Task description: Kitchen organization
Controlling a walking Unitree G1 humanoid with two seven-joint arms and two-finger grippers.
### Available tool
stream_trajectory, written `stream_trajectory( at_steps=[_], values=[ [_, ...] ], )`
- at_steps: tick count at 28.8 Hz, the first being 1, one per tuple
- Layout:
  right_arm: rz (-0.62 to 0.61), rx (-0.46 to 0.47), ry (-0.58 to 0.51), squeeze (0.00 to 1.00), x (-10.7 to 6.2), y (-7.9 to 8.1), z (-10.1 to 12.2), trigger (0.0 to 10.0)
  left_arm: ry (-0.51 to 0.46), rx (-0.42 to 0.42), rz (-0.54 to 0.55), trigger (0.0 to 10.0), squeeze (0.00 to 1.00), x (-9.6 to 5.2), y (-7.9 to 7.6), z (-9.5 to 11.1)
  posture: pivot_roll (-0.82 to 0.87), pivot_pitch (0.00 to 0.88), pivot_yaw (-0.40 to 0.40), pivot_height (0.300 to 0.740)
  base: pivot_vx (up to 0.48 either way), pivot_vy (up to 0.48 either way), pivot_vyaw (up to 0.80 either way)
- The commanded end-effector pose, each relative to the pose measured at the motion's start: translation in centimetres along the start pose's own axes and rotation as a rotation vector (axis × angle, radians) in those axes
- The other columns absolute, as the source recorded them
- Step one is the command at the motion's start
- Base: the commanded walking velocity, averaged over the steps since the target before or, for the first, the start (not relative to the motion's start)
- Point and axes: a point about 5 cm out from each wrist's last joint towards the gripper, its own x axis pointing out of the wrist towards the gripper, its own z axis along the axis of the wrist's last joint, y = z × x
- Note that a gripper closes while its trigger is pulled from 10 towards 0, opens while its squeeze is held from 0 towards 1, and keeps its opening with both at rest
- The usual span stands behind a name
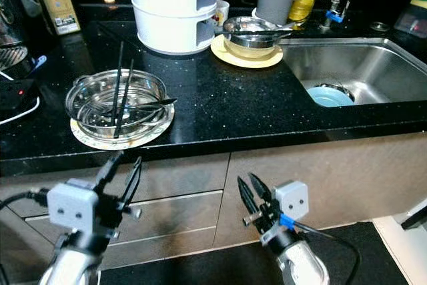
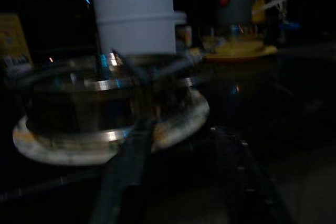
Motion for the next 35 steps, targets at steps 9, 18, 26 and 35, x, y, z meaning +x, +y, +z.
stream_trajectory(
  at_steps=[9,18,26,35],
  values=[
    [-0.007,-0.005,-0.01,0.0,0.3,0.2,0.9,10.0,0.003,0.018,0.101,10.0,0.0,1.1,1.0,0.5,-0.09,0.155,-0.082,0.74,0.0,0.0,0.0],
    [0.0,-0.009,-0.008,0.0,1.0,0.3,1.2,10.0,0.037,0.065,0.154,10.0,0.0,2.2,1.4,-0.2,-0.09,0.151,-0.085,0.74,0.0,0.0,0.0],
    [0.014,-0.008,-0.009,0.0,1.7,0.3,1.4,10.0,0.009,0.023,0.139,10.0,0.0,3.9,0.6,-0.2,-0.1,0.149,-0.079,0.74,0.0,0.0,0.0],
    [0.23,0.084,-0.07,0.0,2.8,3.3,3.9,10.0,0.019,0.074,0.178,10.0,0.0,3.8,1.5,-0.2,-0.09,0.153,-0.076,0.74,0.0,0.0,0.0]
  ],
)
